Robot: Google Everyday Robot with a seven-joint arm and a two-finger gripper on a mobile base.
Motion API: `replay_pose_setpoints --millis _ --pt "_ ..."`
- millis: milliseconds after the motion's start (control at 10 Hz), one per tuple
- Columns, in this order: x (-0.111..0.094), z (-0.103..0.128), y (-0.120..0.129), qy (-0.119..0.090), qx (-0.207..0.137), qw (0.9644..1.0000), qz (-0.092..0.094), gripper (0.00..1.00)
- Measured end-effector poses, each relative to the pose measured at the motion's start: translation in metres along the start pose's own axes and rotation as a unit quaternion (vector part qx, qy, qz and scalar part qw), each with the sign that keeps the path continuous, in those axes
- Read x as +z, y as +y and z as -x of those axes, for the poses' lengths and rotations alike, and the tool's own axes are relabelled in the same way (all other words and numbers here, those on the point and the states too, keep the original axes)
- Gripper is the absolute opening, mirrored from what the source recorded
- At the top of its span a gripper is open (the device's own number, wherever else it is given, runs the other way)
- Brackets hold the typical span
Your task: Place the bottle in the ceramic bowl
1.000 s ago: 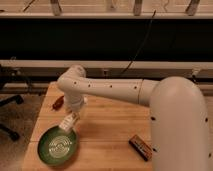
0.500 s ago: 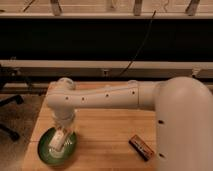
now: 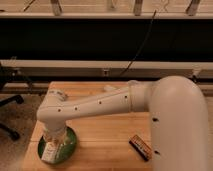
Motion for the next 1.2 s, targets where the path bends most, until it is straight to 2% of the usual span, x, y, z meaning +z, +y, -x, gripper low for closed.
replay_pose_setpoints --millis 200,500,1200 --pt "0.003 -0.003 -0.006 -0.002 -0.007 1.0000 -0.006 0.51" --pt "0.003 -0.014 -0.005 -0.001 0.000 1.0000 -0.009 0.79" --pt "0.001 -0.028 -0.001 -0.004 0.010 0.9997 -0.020 0.80"
